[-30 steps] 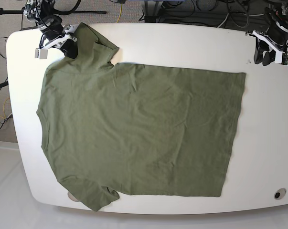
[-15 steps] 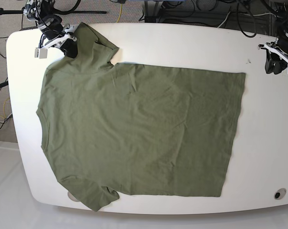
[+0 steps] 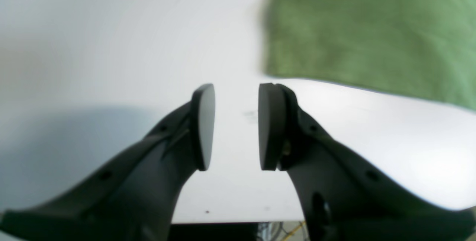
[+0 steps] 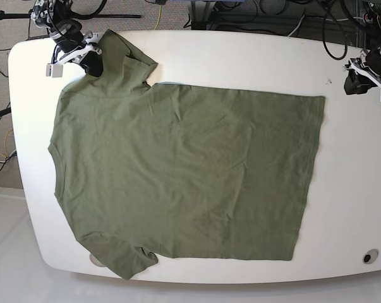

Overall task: Fold the T-shirt properly
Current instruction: 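Lower the left gripper onto the hem corner and grasp it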

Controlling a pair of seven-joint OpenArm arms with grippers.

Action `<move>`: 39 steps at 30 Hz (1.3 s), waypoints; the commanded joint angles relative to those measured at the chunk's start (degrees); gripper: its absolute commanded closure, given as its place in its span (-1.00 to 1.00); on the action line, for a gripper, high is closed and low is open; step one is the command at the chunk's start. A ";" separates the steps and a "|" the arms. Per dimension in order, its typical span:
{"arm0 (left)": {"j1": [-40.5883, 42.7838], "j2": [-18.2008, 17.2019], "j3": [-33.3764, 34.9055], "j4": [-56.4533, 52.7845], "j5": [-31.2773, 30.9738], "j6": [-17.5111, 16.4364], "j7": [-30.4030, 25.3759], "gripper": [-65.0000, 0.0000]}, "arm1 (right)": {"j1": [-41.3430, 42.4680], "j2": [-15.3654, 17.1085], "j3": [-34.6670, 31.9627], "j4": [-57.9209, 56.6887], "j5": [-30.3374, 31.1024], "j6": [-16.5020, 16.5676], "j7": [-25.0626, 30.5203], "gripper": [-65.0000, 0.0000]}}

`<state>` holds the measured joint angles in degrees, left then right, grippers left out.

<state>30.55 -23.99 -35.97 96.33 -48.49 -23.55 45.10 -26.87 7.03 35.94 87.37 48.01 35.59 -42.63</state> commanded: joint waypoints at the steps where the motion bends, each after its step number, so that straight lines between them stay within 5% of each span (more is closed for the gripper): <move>1: -1.03 -0.78 -0.67 -1.32 -2.19 -1.27 -0.63 0.43 | -0.48 0.53 0.25 0.63 -0.80 -0.30 -0.69 1.00; 15: -3.64 -0.28 -0.09 -7.05 -0.95 -2.47 -6.48 0.30 | -0.18 0.66 0.30 0.49 -0.96 -0.09 -0.36 1.00; 27: -3.90 -0.57 3.46 -7.10 1.76 -2.37 -8.31 -0.24 | -0.07 0.45 0.22 0.32 -1.25 -0.09 -0.73 1.00; 39: -4.30 -0.34 6.05 -9.46 2.53 -2.02 -6.56 0.21 | 0.00 0.32 0.04 0.38 -1.47 -0.20 -1.30 1.00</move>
<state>25.87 -23.62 -30.39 86.28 -45.76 -25.30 38.19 -26.59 7.01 35.92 87.33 47.79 35.64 -42.72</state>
